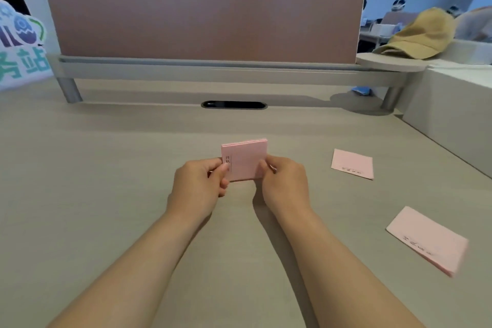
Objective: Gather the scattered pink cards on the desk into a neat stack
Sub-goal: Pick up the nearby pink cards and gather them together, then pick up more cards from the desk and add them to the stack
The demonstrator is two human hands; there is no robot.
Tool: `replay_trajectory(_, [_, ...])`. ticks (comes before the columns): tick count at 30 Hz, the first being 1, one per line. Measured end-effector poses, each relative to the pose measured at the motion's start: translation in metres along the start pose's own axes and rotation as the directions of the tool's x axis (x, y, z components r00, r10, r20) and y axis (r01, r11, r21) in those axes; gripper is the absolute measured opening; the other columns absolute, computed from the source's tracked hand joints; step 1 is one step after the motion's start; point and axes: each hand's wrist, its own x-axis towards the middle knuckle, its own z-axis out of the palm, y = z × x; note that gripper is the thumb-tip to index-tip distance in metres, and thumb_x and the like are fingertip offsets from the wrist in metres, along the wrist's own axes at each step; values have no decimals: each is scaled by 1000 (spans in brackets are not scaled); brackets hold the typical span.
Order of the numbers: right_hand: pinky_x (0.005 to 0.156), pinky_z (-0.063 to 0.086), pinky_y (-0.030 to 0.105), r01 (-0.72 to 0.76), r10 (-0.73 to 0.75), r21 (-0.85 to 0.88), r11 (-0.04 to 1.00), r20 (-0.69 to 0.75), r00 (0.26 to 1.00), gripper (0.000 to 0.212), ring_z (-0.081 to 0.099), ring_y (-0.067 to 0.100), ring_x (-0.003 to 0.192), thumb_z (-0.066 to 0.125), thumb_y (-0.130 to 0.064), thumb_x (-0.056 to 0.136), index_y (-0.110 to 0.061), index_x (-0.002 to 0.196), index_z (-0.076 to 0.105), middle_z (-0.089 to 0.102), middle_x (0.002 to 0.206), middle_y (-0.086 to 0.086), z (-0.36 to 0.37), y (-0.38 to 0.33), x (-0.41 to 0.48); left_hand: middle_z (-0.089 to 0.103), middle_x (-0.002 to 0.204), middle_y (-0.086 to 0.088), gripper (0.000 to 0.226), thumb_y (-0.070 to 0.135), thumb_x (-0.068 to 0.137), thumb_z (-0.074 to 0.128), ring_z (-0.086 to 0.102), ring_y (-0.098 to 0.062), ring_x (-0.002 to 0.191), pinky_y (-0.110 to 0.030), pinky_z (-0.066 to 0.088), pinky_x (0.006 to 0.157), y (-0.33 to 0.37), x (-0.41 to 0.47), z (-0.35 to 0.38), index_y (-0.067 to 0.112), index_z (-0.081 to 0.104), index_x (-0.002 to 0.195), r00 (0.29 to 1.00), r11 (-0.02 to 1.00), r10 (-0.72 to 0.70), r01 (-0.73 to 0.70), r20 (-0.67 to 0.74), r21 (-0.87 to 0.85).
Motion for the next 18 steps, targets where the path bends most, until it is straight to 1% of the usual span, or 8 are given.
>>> replay_trajectory(3, [76,48,43,16,-14,-80,997,27,1000,23,55,39,83,48,-22,87,-11,79,67,69,79,15,3,-7,-1,63,58,0,26,22,91,53,59,-16,54,-42,56,74,-7,6,-3,23,73,73,1000,1000,-8,8,-4,25])
replay_trajectory(5, [77,48,43,15,-12,-101,995,36,999,26,55,40,85,47,-23,89,-10,78,67,68,79,16,5,-8,-1,63,59,0,28,22,92,53,59,-16,55,-37,54,74,-9,9,-1,25,70,70,1000,999,-13,13,11,38])
replay_trajectory(7, [72,47,40,9,-5,-84,996,56,998,28,53,39,80,46,-21,89,-9,69,60,64,72,16,4,-6,0,59,59,-1,30,20,92,51,55,-16,52,-33,50,67,-7,12,1,20,67,67,999,998,-11,9,30,65])
replay_trajectory(9, [60,39,36,-35,38,-38,999,79,996,29,47,37,69,46,-18,89,-11,61,51,55,63,13,-3,-2,4,54,57,-3,35,19,92,52,47,-18,51,-29,40,60,-1,16,7,14,59,58,999,993,7,-13,54,117])
replay_trajectory(11, [50,30,32,-90,89,17,996,72,993,30,38,28,59,47,-14,89,-7,60,50,45,55,7,-19,5,8,51,53,-2,37,20,91,53,42,-19,51,-29,33,57,9,17,18,9,55,55,996,992,20,-31,85,125])
replay_trajectory(14, [46,27,24,-94,92,33,995,58,994,29,36,20,55,48,-15,88,1,67,56,48,58,7,-52,21,16,54,53,0,27,17,90,55,43,-17,45,-27,39,55,22,13,47,9,70,69,987,994,-76,87,145,-69])
replay_trajectory(16, [52,30,30,-98,98,6,995,48,994,28,42,20,61,49,-17,89,2,72,63,57,65,12,-80,36,25,54,54,-3,22,15,89,56,44,-17,44,-30,41,53,29,7,65,9,74,78,973,956,-163,197,162,-218])
replay_trajectory(18, [62,36,28,-141,140,-61,988,-19,990,21,56,23,77,52,-13,88,-4,85,71,69,86,13,-108,60,44,55,53,-2,27,16,88,57,49,-15,45,-32,45,57,31,2,75,18,73,66,973,949,-190,217,134,-230])
